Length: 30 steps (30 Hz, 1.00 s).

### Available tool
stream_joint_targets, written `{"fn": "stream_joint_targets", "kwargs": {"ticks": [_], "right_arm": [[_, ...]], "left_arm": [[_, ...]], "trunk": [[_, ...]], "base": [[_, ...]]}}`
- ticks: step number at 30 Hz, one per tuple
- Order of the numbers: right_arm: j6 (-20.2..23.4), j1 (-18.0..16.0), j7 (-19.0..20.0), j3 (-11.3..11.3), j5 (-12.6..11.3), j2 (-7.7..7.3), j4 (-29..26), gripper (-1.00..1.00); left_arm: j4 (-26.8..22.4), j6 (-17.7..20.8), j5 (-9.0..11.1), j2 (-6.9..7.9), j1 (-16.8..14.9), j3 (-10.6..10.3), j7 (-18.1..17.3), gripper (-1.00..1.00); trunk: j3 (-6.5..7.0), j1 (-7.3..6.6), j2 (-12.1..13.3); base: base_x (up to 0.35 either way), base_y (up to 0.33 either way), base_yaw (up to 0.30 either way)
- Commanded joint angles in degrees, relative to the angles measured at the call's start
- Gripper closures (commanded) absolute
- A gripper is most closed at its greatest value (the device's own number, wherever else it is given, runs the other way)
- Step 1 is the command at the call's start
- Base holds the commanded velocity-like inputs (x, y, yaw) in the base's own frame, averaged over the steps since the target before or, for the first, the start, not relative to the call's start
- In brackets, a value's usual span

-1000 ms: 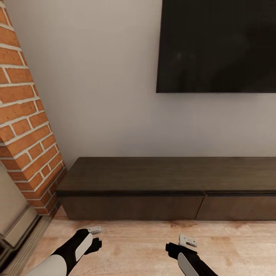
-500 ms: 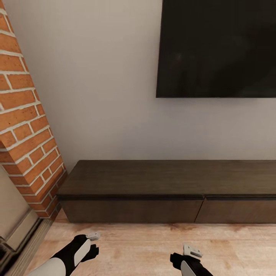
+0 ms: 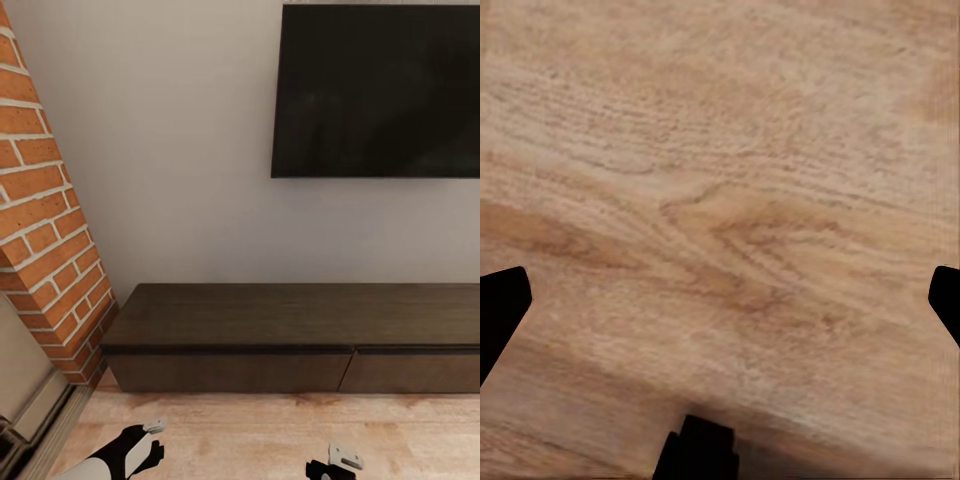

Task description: Place each of the two pumpkins and all three candles from the living room inside a cabinet in the living room (use any cabinet), then make sure every cabinet is closed, and position the cauldron so it is next to a table in the living room.

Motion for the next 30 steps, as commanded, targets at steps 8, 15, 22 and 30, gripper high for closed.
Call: {"fn": "stream_joint_targets", "kwargs": {"ticks": [8,15,22,30], "right_arm": [[-1.6,0.0,-0.4,0.6,-0.2,-0.16,2.2,-1.0],[-3.7,0.0,-0.4,0.7,-0.2,-0.15,6.3,-1.0],[-8.6,0.0,0.4,0.8,-0.2,-0.15,12.2,-1.0],[-14.1,0.0,7.6,0.7,-0.3,-0.29,19.7,-1.0]], "left_arm": [[1.2,-0.6,0.6,0.13,0.3,-0.5,0.1,-1.0],[1.3,-0.7,0.5,0.2,2.1,-0.6,-1.6,-1.0],[1.3,-2.0,0.5,0.49,4.7,-0.9,-5.4,-1.0],[1.9,-4.4,0.5,1.11,6.9,-2.0,-5.9,-1.0]], "trunk": [[1.39,-1.77,3.2],[2.64,-3.31,6.0],[3.9,-4.85,8.8],[5.34,-6.6,12.0]], "base": [[0.0,0.0,0.0],[0.0,0.0,0.0],[0.0,0.0,0.0],[0.0,0.0,0.0]]}}
